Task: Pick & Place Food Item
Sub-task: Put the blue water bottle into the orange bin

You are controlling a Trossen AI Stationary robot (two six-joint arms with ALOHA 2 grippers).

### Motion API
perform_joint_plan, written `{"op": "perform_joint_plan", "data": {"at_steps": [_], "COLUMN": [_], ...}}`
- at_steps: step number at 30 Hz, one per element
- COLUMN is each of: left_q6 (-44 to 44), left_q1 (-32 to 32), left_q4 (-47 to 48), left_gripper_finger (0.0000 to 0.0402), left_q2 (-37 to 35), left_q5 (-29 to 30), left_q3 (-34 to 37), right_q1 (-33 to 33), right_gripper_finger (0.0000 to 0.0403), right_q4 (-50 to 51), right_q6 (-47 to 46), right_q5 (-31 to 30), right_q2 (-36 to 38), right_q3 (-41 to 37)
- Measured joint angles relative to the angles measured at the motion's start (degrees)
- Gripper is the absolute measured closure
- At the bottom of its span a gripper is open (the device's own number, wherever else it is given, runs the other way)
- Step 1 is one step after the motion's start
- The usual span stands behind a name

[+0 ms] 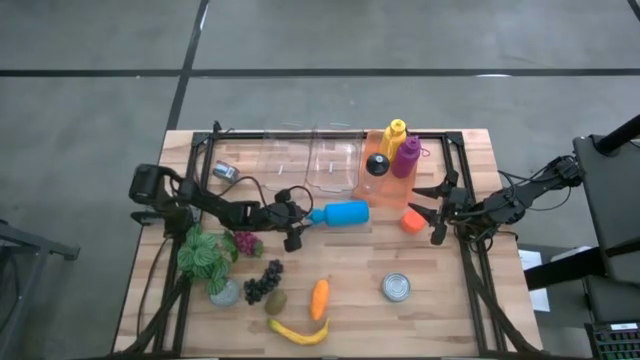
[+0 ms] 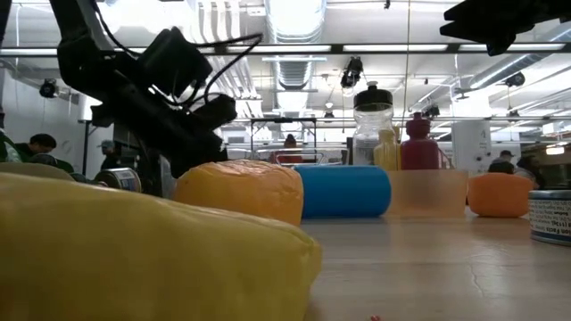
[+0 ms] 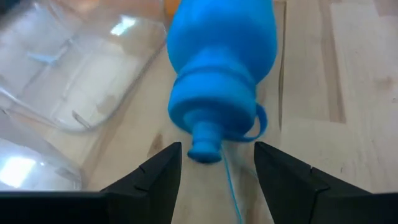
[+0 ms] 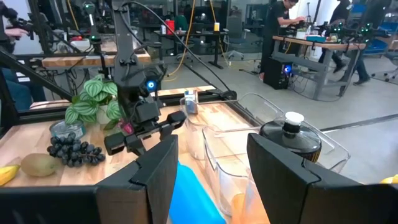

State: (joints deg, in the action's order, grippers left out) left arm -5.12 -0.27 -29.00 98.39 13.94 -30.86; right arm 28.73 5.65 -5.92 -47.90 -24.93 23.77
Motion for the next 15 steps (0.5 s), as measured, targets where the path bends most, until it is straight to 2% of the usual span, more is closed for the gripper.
{"op": "perform_joint_plan", "data": {"at_steps": [15], "left_q6": [0.0], "left_q1": [0.0], "left_q4": [-0.1], "left_gripper_finger": [0.0197], "left_q2": [0.5], "left_q5": [-0.6], "left_q3": [-1.1], "right_q1": [0.0], "right_gripper_finger": [0.0213], "right_q4": [0.0], "right_q6": [0.0], "right_q5": [0.0], "right_q2": [0.0], "right_q3": [0.0]}}
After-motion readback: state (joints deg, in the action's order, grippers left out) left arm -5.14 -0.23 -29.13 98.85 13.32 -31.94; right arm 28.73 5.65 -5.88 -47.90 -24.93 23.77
